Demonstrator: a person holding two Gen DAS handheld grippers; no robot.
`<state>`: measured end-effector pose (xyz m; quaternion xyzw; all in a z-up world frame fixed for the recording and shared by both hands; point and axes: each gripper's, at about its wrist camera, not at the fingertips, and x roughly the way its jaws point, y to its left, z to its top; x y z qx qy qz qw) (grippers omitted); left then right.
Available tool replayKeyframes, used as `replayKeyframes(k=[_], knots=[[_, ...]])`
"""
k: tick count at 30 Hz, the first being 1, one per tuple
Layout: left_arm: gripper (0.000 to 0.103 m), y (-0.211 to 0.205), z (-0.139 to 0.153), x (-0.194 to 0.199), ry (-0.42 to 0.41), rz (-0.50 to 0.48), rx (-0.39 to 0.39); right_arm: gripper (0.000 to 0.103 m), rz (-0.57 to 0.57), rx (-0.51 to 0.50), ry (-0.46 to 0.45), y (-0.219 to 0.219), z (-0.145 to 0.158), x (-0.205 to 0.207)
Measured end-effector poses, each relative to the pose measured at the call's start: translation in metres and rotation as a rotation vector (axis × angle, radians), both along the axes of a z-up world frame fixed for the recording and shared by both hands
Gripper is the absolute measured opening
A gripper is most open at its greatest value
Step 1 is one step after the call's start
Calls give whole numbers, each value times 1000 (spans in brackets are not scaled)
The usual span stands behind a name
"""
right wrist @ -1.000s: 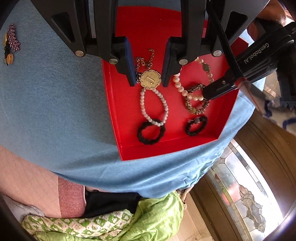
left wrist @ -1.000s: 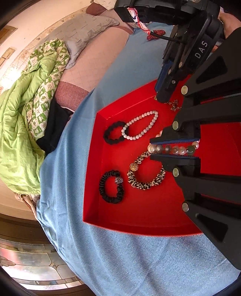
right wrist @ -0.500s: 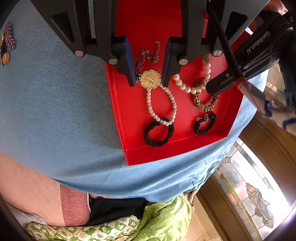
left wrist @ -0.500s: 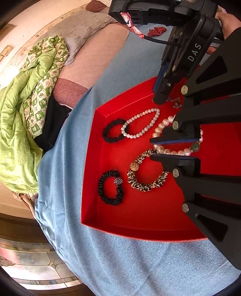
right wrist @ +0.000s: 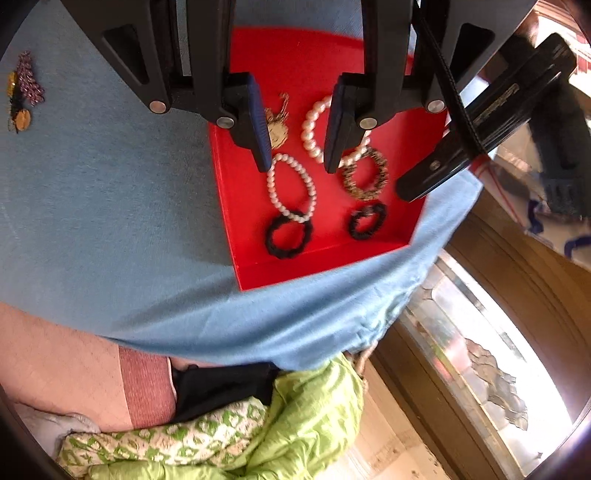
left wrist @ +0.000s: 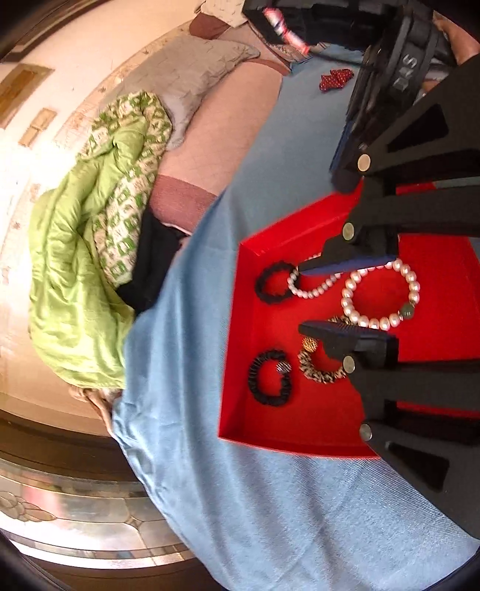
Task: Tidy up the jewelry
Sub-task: 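Open both tools to drop the gold pendant and pearl bracelet into the red tray, then grasp the small pearl earring with the left tool while the right grasps the gold locket pendant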
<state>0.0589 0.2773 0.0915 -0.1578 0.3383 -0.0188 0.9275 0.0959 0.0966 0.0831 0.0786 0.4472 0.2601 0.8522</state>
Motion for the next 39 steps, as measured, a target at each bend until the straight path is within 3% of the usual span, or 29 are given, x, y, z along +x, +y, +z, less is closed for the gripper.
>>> replayKeyframes(k=[6,10,17,24,31,35,39], knots=[[27,-31,11,-6,-38,-50,40,32,30,11,-36,-39,12,-36],[28,-65,15,-10,-55,-119,70,32,-12,27,-46,-85,20,-55],[34,-127,11,-13,-36,-251,112,32,-212,60,-53,-196,21,-80],[34,-190,-7,-18,44,-430,103,32,-413,103,-4,-269,8,-79],[34,-289,-38,-51,121,-744,116,32,-523,145,19,-308,5,-81],[33,-317,-47,-61,117,-790,114,31,-519,150,-1,-312,11,-84],[32,-340,-60,-63,136,-804,173,31,-511,143,-7,-311,11,-88]])
